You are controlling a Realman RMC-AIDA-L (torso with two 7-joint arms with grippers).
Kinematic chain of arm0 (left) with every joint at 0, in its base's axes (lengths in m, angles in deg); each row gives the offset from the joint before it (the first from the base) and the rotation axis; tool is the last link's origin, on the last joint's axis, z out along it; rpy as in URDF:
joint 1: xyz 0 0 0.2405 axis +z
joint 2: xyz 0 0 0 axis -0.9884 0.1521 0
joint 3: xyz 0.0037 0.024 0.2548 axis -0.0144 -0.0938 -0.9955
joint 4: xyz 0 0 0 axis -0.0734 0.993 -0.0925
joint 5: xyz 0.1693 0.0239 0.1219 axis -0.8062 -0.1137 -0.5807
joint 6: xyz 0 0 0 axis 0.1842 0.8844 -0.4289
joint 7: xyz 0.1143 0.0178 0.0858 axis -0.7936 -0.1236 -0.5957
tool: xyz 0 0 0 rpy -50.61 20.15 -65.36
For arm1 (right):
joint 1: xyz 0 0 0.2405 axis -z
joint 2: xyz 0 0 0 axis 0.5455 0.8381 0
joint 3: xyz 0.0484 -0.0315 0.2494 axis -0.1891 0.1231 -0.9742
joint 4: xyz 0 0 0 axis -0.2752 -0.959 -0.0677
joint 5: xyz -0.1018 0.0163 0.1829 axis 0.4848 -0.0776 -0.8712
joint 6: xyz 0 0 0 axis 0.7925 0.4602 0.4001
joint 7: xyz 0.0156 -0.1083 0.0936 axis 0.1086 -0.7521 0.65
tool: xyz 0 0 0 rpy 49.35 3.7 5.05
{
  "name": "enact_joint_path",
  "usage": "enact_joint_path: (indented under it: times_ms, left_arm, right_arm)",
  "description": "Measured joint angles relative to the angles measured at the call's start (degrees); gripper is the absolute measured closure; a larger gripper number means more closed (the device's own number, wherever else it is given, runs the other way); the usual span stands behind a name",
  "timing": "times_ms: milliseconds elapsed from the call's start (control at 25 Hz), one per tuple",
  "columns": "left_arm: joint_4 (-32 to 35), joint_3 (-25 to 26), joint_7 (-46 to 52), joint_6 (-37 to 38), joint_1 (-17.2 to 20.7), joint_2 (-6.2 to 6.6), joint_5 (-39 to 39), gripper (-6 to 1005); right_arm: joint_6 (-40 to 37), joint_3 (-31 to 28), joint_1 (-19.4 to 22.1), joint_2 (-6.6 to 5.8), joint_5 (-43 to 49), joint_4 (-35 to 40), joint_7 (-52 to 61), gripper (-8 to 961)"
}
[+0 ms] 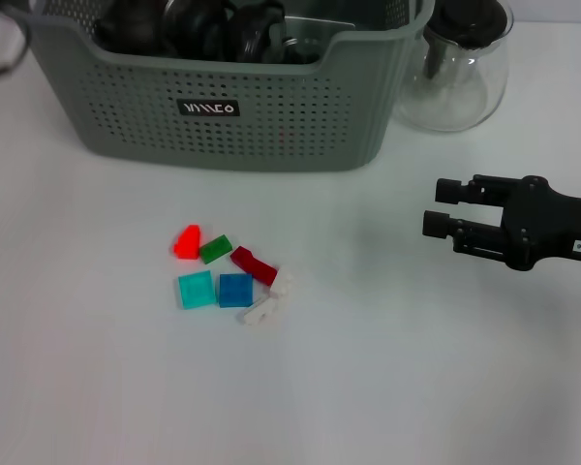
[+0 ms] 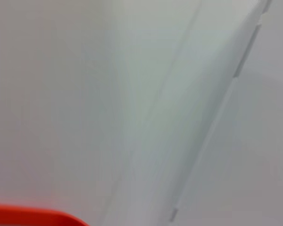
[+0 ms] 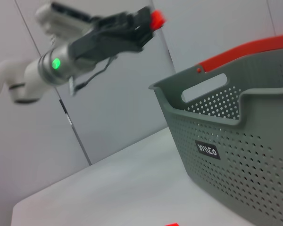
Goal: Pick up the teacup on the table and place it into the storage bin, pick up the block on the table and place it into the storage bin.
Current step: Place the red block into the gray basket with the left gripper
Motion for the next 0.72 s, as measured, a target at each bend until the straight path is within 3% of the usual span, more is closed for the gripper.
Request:
enact_joint_path:
  times_ms: [120, 240, 360, 560, 720]
  left_arm:
    - [-0.05, -5.56, 3.87, -8.74, -3.35, 1.92, -1.35, 742]
    - [0.41, -13.59, 6.68, -17.78, -4.32, 2.46, -2.69, 733]
    - [0.67, -22.03, 10.27, -27.66, -4.37, 1.70, -7.00, 725]
    - [1.25, -26.13, 16.76, -34.25, -4.47, 1.06, -11.30, 711]
    - [4.12, -26.64, 18.12, -34.21, -3.82, -0.14, -11.77, 699]
  right_arm:
    - [-0.01, 0.00, -0.03, -0.01, -0.08, 0.00, -0.05, 369]
    - [0.03, 0.00, -0.04, -0.02, -0.17, 0.00, -0.06, 369]
    - [0.05, 0.00, -0.24, -0.02, -0.20, 0.00, -0.07, 369]
    - [0.04, 0.02, -0.69, -0.01, -0.02, 0.00, 0.03, 369]
    - [0.06, 0.02, -0.72, -0.01, 0.07, 0.00, 0.13, 369]
